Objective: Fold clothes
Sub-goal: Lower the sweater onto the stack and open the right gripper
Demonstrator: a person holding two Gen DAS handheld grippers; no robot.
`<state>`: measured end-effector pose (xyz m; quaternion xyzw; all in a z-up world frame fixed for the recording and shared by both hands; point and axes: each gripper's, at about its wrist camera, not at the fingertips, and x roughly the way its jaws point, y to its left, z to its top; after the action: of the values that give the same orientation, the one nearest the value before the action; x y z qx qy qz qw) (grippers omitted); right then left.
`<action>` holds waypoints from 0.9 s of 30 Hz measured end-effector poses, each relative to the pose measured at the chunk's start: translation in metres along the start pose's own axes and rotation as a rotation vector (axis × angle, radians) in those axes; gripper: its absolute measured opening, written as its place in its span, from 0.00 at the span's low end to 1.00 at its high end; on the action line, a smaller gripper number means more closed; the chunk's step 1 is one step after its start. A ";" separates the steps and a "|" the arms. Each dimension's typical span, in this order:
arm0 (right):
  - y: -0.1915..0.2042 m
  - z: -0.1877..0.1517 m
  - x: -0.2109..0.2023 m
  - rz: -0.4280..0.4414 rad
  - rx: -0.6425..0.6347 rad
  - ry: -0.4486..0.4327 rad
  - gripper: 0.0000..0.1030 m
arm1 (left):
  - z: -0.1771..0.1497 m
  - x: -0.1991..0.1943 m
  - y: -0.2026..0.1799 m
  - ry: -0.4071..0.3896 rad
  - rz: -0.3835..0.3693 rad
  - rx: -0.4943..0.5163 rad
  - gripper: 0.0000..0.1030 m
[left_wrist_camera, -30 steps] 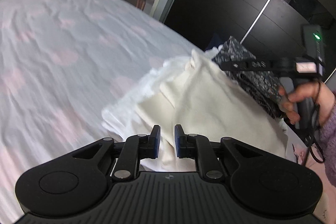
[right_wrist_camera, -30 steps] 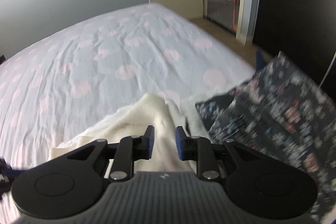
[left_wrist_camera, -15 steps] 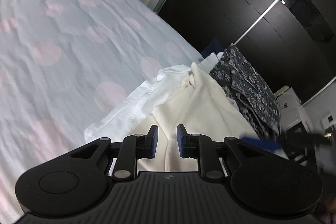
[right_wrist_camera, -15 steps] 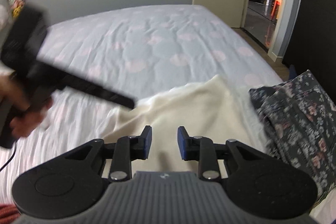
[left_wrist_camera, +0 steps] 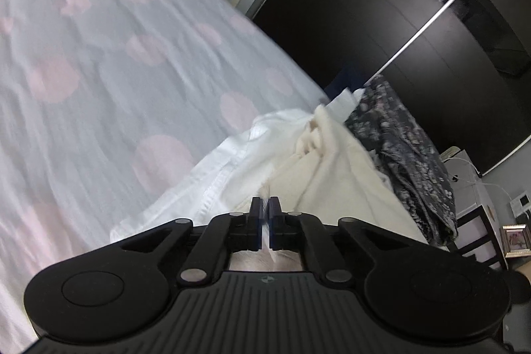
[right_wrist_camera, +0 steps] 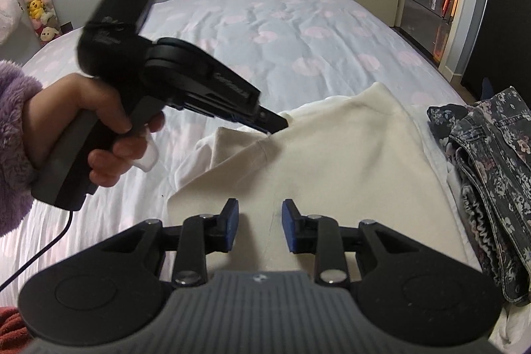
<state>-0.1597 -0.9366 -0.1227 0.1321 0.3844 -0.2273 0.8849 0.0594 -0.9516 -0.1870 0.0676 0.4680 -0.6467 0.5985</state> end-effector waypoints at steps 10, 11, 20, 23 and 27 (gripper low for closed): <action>-0.007 -0.006 -0.014 -0.004 0.034 -0.028 0.33 | -0.005 -0.067 -0.001 -0.028 0.035 0.039 0.00; -0.008 -0.007 -0.017 -0.006 0.040 -0.031 0.34 | -0.009 -0.069 0.001 -0.023 0.047 0.042 0.00; -0.011 -0.014 -0.033 -0.023 0.082 -0.042 0.36 | -0.028 -0.045 0.027 -0.019 0.037 -0.012 0.01; -0.008 -0.020 -0.041 -0.035 0.077 -0.050 0.34 | -0.030 -0.052 0.028 -0.032 0.039 -0.045 0.04; -0.008 -0.031 -0.053 -0.056 0.095 -0.059 0.25 | -0.035 -0.071 0.017 -0.051 0.024 -0.036 0.04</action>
<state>-0.2148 -0.9146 -0.1046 0.1562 0.3505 -0.2735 0.8820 0.0760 -0.8745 -0.1694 0.0460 0.4632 -0.6324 0.6191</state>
